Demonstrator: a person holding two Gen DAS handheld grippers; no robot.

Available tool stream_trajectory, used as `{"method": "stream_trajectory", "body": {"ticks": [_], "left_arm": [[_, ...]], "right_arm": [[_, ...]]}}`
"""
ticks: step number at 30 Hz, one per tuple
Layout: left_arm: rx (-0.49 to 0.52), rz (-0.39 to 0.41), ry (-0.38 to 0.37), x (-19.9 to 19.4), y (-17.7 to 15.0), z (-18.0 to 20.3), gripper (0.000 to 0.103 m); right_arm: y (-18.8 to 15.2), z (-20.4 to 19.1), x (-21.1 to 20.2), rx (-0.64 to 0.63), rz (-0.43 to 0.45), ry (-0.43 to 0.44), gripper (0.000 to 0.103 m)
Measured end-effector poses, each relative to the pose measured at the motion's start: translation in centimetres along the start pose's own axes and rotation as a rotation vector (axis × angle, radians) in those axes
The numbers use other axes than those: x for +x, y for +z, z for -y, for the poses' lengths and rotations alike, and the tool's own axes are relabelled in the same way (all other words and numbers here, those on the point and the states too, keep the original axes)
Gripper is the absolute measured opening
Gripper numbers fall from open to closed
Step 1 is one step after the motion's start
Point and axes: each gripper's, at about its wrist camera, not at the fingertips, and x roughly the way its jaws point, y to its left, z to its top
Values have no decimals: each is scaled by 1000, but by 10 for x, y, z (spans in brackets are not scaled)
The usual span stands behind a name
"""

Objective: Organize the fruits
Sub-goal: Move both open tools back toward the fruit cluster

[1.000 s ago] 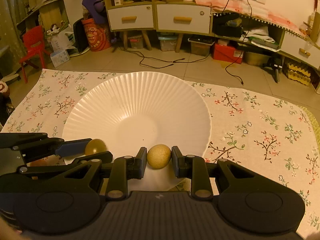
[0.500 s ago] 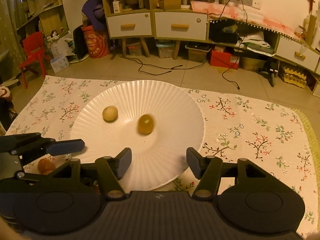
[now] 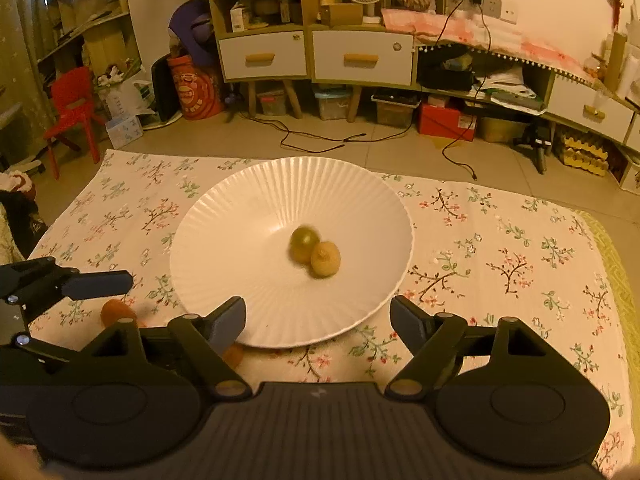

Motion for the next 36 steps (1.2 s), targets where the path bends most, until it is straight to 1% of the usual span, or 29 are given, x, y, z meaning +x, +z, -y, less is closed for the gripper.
{"method": "stream_trajectory", "body": {"ticks": [4, 6, 10, 15, 20, 26, 30, 32, 36], "left_arm": [[4, -14, 11, -5, -7, -6, 86], [0, -25, 17, -8, -10, -10, 92], [0, -31, 34, -17, -16, -17, 97], [-44, -41, 52, -21, -24, -29, 97], [-82, -72, 63, -25, -41, -41, 97], [-112, -118, 59, -34, -55, -56, 97], [-122, -163, 43, -39, -65, -62, 97], [-111, -190, 28, -42, -72, -62, 97], [-84, -214, -6, -49, -82, -62, 97]], "right_arm": [[-6, -3, -5, -7, -3, 7, 86], [-8, -5, -6, -7, -5, 7, 90], [-15, -8, -9, -6, -12, 14, 95], [-22, -13, -11, -7, -16, 27, 98], [-33, -14, -12, 1, -24, 34, 98], [-46, -17, -15, 2, -50, 54, 98], [-54, -25, -16, -4, -65, 65, 98], [-59, -30, -17, -11, -70, 75, 98], [-69, -41, -18, -27, -89, 107, 98]]}}
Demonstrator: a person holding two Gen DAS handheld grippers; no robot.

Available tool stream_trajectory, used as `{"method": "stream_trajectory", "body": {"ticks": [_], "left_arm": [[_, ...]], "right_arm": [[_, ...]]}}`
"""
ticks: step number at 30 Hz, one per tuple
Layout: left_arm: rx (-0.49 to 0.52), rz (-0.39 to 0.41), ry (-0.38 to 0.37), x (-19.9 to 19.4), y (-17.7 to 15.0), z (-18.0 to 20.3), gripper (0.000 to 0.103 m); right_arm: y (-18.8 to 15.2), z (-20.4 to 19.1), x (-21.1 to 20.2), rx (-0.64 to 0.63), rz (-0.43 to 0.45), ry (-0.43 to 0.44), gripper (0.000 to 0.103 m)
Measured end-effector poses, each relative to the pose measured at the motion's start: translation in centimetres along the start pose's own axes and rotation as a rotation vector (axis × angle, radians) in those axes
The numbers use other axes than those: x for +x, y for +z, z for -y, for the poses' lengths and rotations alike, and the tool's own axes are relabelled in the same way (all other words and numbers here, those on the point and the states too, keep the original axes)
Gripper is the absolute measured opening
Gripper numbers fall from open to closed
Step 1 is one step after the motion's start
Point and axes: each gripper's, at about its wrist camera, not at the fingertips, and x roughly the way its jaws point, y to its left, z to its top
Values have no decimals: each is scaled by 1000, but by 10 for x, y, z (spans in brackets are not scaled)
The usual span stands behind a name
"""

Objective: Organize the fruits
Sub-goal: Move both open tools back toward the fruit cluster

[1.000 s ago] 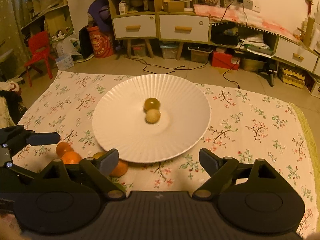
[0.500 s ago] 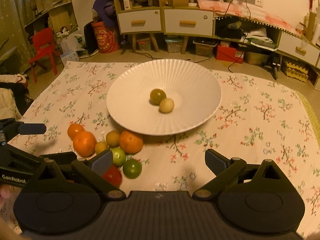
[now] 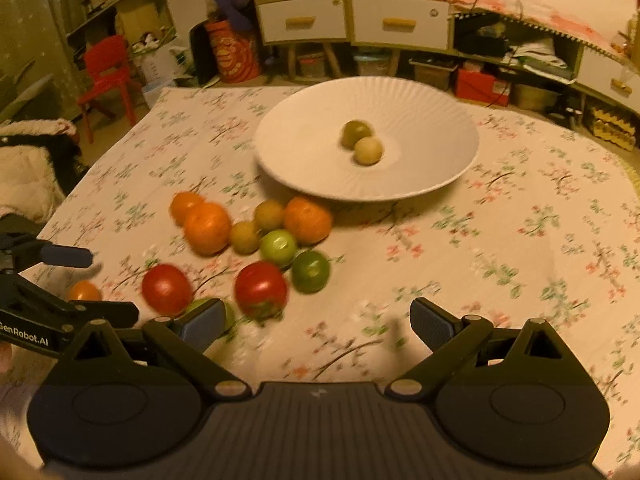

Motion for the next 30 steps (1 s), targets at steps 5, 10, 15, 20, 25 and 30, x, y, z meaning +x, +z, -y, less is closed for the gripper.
{"method": "stream_trajectory", "body": {"ticks": [5, 10, 15, 20, 25, 30], "left_arm": [[33, -14, -3, -4, -9, 2, 97], [55, -25, -8, -6, -14, 3, 96], [79, -53, -16, -6, -17, 0, 94], [107, -88, -19, -5, -19, -5, 83], [127, -117, -16, -7, -18, -13, 70], [127, -122, 8, -7, -16, -22, 54]], "right_arm": [[-11, -11, 5, -24, -19, 29, 98], [-15, -18, 8, -37, -25, 58, 97], [-21, -26, 9, -65, -12, 107, 91], [-22, -33, 8, -97, -4, 177, 77], [-21, -37, 9, -113, 19, 197, 74], [-19, -38, 13, -125, 35, 200, 63]]}}
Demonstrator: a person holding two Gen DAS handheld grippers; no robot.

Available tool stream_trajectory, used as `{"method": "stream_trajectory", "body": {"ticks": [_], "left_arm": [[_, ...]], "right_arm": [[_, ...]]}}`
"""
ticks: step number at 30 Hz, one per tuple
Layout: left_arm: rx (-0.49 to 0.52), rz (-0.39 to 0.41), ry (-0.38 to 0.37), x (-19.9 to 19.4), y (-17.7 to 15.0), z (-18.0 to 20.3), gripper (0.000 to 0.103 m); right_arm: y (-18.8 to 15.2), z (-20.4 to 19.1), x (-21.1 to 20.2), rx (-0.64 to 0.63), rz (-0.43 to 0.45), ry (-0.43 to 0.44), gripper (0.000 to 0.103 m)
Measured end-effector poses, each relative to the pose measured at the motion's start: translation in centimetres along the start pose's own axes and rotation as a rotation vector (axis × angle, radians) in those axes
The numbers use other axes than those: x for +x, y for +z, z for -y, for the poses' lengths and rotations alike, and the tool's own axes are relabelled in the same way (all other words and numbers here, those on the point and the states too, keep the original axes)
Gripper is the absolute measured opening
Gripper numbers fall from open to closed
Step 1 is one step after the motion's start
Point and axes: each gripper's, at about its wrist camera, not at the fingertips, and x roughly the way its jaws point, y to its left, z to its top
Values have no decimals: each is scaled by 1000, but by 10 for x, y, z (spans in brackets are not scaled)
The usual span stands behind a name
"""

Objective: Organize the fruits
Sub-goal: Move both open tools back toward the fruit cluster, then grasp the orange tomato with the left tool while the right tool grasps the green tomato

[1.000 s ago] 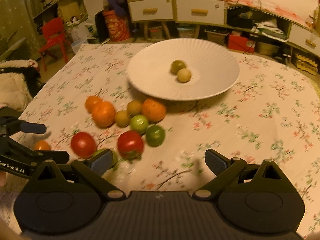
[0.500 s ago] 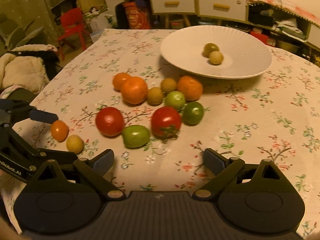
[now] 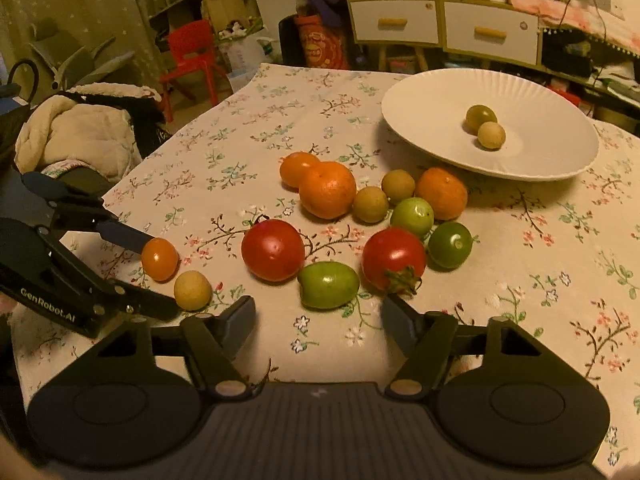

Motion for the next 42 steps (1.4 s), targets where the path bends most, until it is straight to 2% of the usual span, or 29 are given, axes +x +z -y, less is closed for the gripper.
{"method": "stream_trajectory", "body": {"ticks": [2, 12, 17, 20, 30, 42], "left_arm": [[-7, 2, 7, 0, 0, -2, 51], [-19, 17, 27, 0, 0, -4, 39], [-18, 25, 31, 0, 1, -3, 29], [-15, 27, 35, 0, 1, -2, 28], [-22, 40, 44, 0, 4, -2, 28], [-49, 101, 20, -11, 21, 1, 27]], "right_arm": [[0, -1, 3, -4, 0, 0, 57], [1, -6, 8, -42, 24, -19, 48], [2, -5, 8, -34, 35, -32, 39], [2, -5, 8, -36, 35, -39, 32], [3, -5, 7, -38, 32, -32, 32], [18, -8, -7, -30, 61, -32, 32]]}}
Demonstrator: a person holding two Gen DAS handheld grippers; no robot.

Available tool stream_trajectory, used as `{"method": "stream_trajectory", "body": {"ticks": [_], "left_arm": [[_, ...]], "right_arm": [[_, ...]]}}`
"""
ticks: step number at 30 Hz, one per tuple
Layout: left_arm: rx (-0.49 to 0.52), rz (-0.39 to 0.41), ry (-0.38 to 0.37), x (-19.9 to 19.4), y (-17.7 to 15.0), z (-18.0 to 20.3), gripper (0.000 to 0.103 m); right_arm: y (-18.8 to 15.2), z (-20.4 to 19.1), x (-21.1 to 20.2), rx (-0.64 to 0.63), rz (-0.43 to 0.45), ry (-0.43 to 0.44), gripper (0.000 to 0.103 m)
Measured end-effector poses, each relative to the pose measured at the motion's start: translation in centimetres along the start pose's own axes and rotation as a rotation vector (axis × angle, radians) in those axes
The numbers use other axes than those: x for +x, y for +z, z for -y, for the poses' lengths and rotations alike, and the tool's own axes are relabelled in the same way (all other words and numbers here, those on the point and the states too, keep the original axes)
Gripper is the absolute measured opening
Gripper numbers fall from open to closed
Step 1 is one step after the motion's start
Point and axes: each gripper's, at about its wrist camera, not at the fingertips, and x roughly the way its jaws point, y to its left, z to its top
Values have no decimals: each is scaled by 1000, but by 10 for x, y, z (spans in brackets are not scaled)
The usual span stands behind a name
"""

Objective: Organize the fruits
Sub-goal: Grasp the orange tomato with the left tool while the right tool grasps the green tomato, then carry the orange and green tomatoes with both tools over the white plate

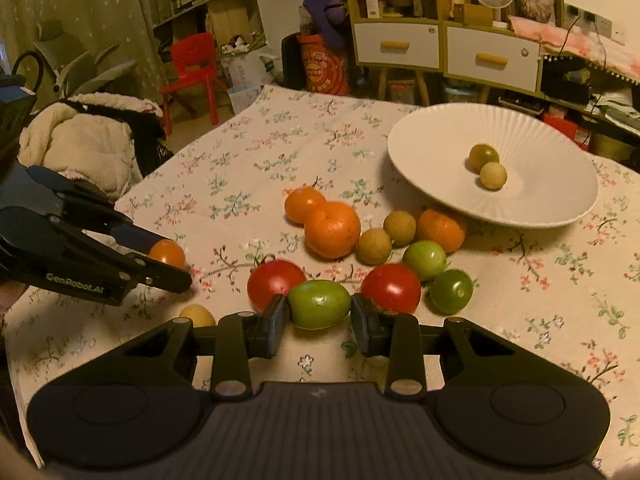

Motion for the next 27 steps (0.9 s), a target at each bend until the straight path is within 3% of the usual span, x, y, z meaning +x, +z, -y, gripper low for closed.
{"method": "stream_trajectory", "body": {"ticks": [20, 27], "left_arm": [[-7, 132, -80, 2, 63, 50, 27], [31, 183, -64, 12, 80, 74, 27]], "right_arm": [[23, 35, -26, 64, 60, -100, 32], [30, 55, -30, 106, 94, -153, 32]]}}
